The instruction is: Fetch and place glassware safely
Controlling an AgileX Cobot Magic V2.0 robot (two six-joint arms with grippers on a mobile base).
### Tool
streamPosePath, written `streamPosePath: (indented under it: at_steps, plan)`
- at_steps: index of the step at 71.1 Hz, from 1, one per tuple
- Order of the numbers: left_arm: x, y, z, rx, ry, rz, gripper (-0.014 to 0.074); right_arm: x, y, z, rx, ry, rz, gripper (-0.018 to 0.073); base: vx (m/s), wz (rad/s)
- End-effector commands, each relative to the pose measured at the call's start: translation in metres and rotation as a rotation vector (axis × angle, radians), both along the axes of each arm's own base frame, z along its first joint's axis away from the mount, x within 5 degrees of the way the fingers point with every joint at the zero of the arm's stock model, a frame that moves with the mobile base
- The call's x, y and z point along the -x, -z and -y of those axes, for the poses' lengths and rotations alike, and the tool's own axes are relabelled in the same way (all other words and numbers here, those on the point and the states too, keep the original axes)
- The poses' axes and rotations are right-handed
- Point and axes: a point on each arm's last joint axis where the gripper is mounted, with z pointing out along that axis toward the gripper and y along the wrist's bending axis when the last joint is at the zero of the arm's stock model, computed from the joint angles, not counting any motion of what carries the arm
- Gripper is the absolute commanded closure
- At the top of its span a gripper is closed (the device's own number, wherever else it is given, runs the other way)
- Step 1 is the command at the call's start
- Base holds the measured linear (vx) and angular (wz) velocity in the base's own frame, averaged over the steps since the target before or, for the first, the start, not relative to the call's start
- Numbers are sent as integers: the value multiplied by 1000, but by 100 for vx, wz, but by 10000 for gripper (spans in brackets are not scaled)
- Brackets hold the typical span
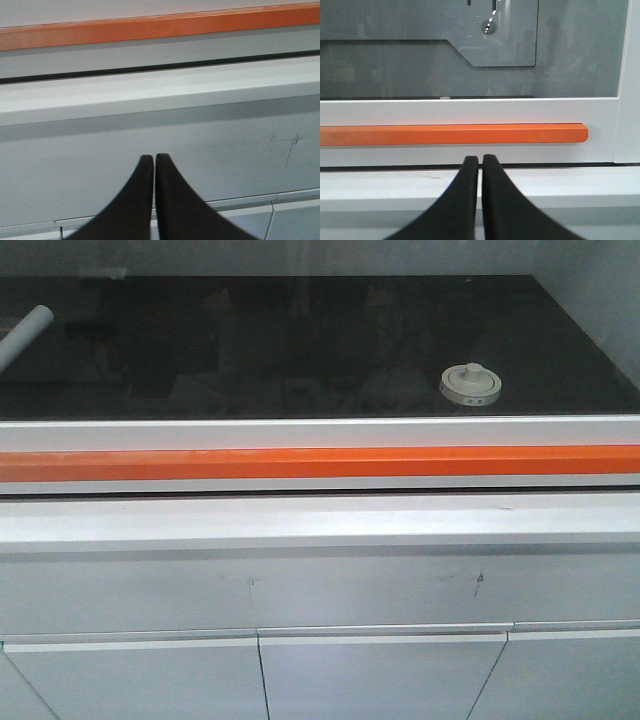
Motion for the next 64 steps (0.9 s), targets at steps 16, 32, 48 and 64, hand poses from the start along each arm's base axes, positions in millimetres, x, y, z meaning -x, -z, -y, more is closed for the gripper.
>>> streamPosePath:
  at_steps: [16, 32, 48, 64]
  plan:
    - [-1, 2, 0, 9, -3, 55, 603, 1, -1, -1, 12, -10, 71, 563, 0, 0]
    - [-1, 2, 0, 9, -3, 55, 603, 1, -1, -1, 12, -10, 71, 563, 0, 0]
    - [-1, 2, 0, 9, -3, 55, 603, 1, -1, -1, 12, -10, 71, 563, 0, 0]
    - [-1, 2, 0, 9, -3, 55, 603, 1, -1, -1, 12, -10, 71, 563, 0, 0]
